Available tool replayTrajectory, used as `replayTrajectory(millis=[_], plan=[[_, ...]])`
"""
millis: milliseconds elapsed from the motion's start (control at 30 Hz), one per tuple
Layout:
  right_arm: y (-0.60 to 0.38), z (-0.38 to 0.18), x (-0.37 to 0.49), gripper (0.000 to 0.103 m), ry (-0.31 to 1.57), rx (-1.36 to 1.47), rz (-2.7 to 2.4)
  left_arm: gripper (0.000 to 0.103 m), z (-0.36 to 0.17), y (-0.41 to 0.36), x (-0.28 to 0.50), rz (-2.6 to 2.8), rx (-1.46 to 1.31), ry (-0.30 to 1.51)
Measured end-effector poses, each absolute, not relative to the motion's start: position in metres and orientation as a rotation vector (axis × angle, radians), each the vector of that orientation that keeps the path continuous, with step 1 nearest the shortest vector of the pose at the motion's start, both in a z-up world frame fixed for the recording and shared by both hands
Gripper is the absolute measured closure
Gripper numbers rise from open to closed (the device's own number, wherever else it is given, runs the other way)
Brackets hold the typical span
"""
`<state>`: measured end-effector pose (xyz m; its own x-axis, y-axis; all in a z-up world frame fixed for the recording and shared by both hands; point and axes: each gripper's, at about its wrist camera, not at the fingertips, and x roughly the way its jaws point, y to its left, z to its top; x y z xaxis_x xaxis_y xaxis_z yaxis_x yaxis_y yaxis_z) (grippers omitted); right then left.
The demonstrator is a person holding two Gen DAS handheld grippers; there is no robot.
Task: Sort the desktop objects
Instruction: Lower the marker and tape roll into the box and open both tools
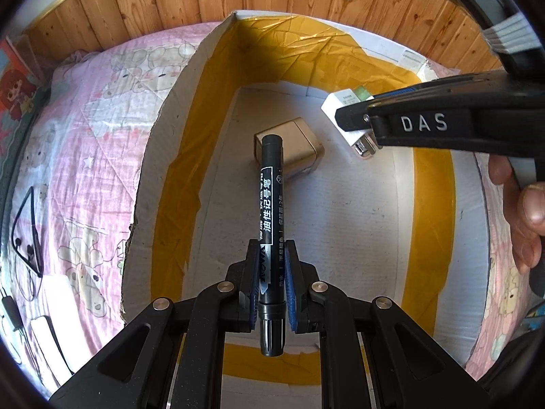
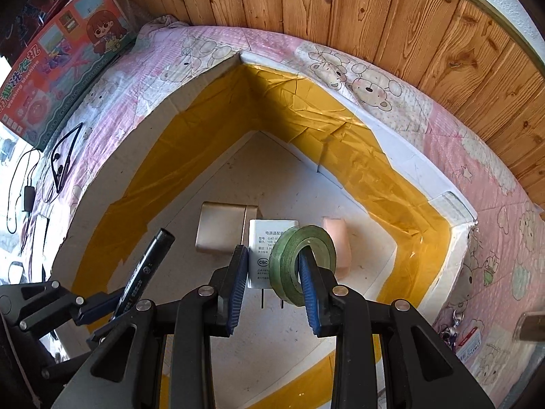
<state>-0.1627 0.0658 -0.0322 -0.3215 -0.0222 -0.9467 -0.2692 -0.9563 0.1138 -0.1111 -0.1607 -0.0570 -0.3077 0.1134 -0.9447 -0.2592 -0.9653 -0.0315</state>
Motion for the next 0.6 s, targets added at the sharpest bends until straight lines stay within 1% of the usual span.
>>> replayTrajectory(millis=[333,600], plan=[[0.085,-0.052,-0.187,0.071,0.406,-1.772,2.330,0.090,-0.068,-0.151,-0.109,2.283,-1.717,0.247],[0.092,-0.066,-0.202,0.071,0.419,-1.809,2.289,0.089,-0.073,-0.150,-0.113,2.252,-1.750,0.247]])
